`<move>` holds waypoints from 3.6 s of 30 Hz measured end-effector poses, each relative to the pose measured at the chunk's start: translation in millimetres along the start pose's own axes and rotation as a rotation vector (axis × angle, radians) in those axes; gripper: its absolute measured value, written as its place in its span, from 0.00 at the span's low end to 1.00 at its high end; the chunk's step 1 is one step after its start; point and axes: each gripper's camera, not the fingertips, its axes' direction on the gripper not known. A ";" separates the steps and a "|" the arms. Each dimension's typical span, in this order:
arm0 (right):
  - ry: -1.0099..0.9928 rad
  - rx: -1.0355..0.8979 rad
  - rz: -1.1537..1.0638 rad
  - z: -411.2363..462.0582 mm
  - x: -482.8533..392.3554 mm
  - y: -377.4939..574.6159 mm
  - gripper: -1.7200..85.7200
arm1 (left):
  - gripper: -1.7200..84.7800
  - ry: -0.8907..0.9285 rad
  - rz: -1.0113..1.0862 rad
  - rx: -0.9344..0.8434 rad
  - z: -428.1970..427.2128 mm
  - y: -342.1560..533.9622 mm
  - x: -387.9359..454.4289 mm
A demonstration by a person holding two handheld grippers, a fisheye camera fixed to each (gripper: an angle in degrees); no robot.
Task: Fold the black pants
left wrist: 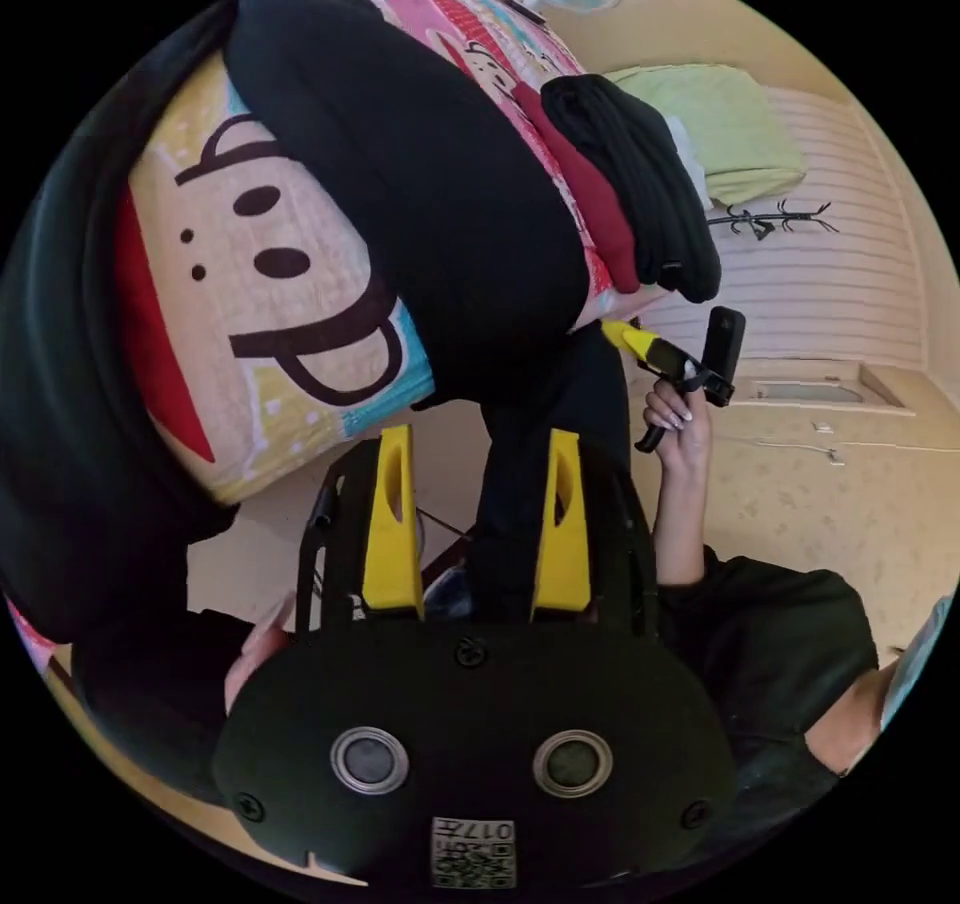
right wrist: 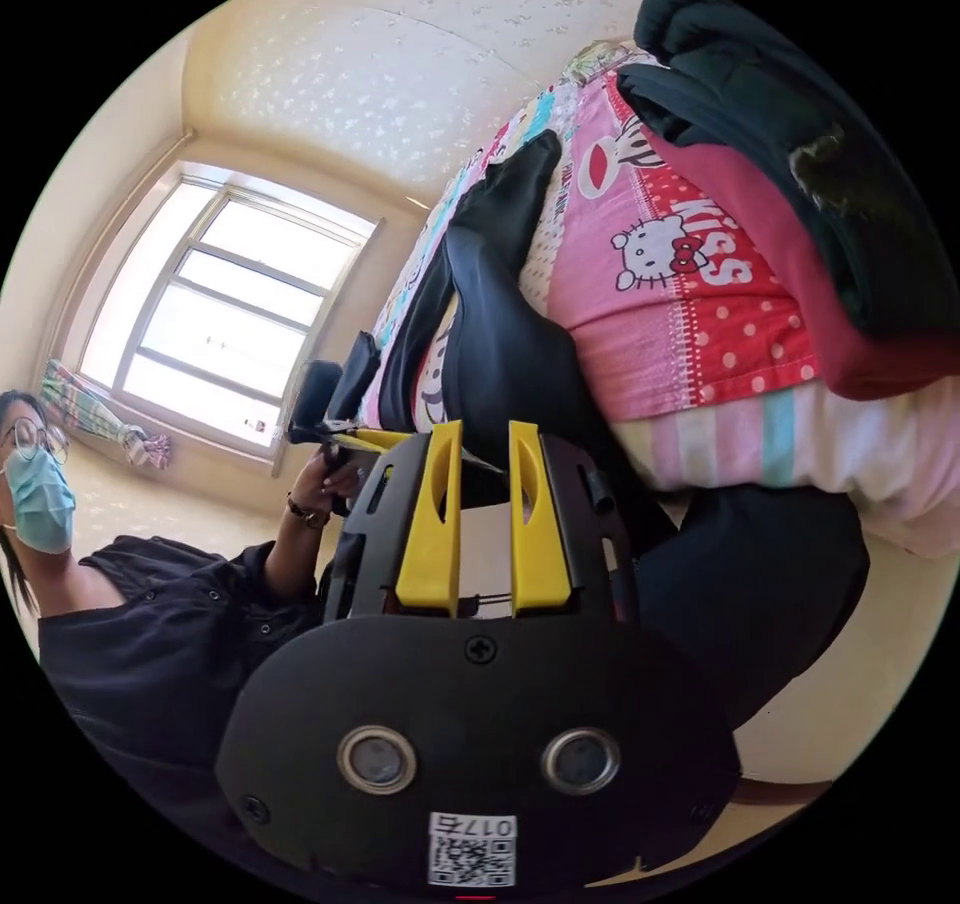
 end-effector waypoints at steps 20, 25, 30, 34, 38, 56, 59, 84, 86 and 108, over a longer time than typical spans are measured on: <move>0.003 -0.120 -0.047 34.9 13.4 -29.8 0.07 | 0.08 0.035 0.106 0.254 -3.4 30.7 -39.3; -0.046 -0.060 0.027 28.8 27.7 -20.8 0.06 | 0.25 -0.457 -0.004 0.358 37.2 -2.5 -17.7; -0.074 -0.058 0.074 31.9 35.6 -21.9 0.05 | 0.23 -0.753 0.012 0.331 103.0 -18.9 9.6; -0.049 -0.076 0.075 32.5 32.6 -25.1 0.05 | 0.12 -0.769 0.014 0.450 107.3 7.8 15.1; -0.057 -0.087 0.085 36.2 35.4 -29.2 0.05 | 0.14 -0.467 0.103 0.449 98.5 12.6 -1.1; -0.077 -0.070 0.115 32.7 37.7 -29.9 0.06 | 0.04 -0.527 0.101 0.354 124.4 1.9 -55.8; -0.075 -0.087 0.099 29.7 34.0 -28.9 0.05 | 0.02 -0.097 0.249 0.337 83.6 19.6 -76.8; -0.115 -0.047 0.088 5.7 26.4 -22.4 0.08 | 0.10 -0.428 -0.022 0.281 144.1 -57.3 -87.6; -0.109 -0.045 0.095 5.8 27.4 -22.4 0.08 | 0.10 -0.482 -0.042 0.317 154.5 -55.7 -77.8; -0.095 0.007 0.122 6.2 3.1 -19.9 0.03 | 0.03 -0.061 0.004 0.638 117.0 26.0 -66.6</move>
